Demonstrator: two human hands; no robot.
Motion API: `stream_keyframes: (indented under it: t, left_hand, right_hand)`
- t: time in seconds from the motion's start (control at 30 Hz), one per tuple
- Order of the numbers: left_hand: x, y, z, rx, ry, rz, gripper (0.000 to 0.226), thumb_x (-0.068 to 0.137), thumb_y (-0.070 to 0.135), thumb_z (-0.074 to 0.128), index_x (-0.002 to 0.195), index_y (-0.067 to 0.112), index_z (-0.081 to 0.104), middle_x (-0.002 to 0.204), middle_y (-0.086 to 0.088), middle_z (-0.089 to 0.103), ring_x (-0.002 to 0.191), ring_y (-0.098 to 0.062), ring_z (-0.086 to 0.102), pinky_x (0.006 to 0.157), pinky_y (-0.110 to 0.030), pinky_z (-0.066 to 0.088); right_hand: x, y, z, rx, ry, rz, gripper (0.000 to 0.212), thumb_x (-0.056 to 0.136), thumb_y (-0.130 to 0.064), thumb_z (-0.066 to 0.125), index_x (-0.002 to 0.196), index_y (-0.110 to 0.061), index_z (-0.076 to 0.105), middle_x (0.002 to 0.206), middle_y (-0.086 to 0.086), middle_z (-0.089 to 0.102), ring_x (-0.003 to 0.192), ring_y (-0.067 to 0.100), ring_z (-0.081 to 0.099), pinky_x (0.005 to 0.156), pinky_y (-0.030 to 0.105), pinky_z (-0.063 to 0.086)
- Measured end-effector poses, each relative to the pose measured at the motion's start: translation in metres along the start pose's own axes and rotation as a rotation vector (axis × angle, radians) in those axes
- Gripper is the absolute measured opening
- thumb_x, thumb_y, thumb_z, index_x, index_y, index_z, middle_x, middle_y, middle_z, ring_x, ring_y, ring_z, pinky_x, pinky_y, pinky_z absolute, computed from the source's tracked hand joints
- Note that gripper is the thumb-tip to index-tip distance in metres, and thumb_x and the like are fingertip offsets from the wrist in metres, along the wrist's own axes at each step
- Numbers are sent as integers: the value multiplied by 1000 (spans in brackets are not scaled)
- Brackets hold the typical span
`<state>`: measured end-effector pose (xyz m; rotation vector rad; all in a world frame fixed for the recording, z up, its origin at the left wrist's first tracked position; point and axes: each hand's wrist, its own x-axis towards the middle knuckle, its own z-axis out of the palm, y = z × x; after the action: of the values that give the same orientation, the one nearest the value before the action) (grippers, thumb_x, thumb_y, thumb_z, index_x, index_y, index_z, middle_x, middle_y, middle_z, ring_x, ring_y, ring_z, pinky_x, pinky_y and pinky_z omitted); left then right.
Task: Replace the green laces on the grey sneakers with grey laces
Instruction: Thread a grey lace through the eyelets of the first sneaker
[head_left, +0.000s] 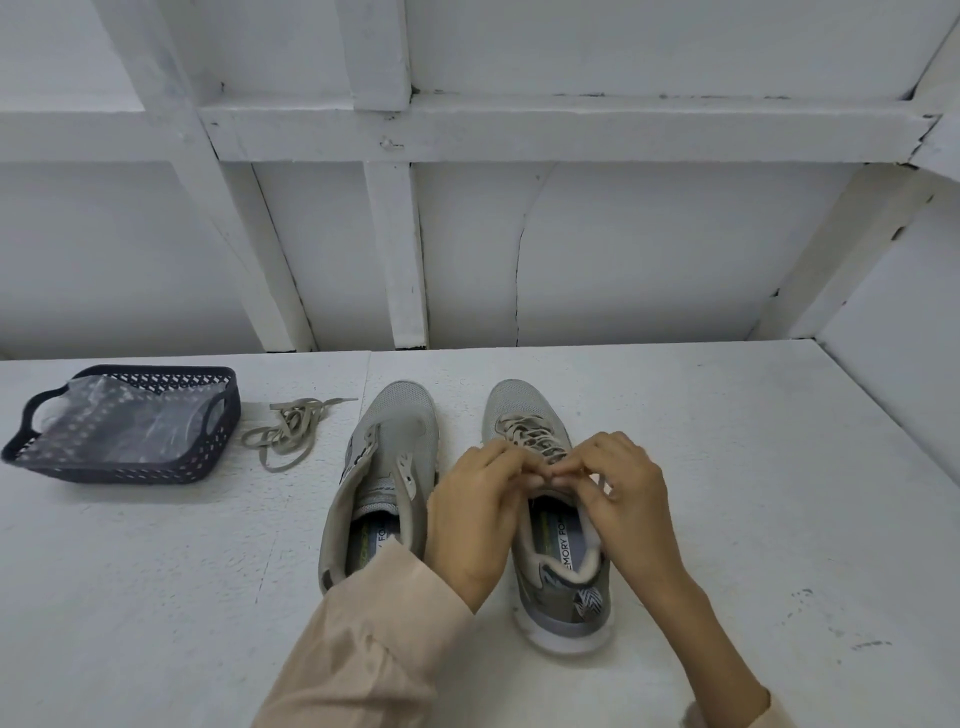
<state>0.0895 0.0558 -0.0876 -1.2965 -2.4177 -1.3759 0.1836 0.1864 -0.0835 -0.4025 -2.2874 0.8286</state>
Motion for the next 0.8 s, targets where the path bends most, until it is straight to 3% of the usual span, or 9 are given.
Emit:
stream_keyframes:
  t: [0.1,0.2,0.33,0.4,0.6,0.7,0.8]
  left_hand:
    - [-5,-2,4,-205,38,-139,11,84,24,63,90,33,66,90,19,67,82,-6,61,73,-29,49]
    - [-5,3,5,-402,79,-262,10,81,22,67,85,29,72,85,13,71,77,-8,63,73,-27,50]
    - [-3,10,3,-604,117,-404,21,80,1,75,88,19,67,79,5,74,74,-5,66,70,-20,49]
    - [-3,10,3,-625,134,-438,24,80,1,76,90,19,63,77,3,75,73,-5,68,69,-20,50]
    - [-15,14,3,-599,200,-369,25,81,-2,73,90,20,64,83,6,75,82,-8,71,72,-15,50]
    - [-22,13,9,-481,244,-272,38,75,8,75,103,27,60,100,10,68,92,-12,66,79,-25,53]
    - [-21,12,21,-347,264,-156,55,70,22,76,120,27,52,125,9,52,119,-15,53,100,-35,44]
  right_hand:
    - [1,-4,0,270,-55,115,29,73,0,78,80,-28,74,79,-15,68,81,11,60,72,16,45]
    - [5,-5,3,396,-80,207,31,70,0,80,82,-28,76,80,-14,70,82,11,62,74,16,46]
    - [7,-2,5,457,-86,209,28,71,1,79,83,-24,78,81,-11,72,86,9,61,75,13,44]
    - [5,0,7,460,-60,186,26,70,-1,80,83,-23,79,81,-9,73,86,10,61,74,14,44]
    - [1,4,16,412,57,87,19,71,-12,78,85,-24,78,80,-10,72,86,15,64,74,27,51]
    - [2,4,17,320,61,14,18,71,-7,75,81,-23,78,80,-12,70,84,12,63,75,32,51]
    - [4,3,18,295,21,-11,19,74,-10,73,79,-28,74,81,-16,68,85,11,63,75,38,51]
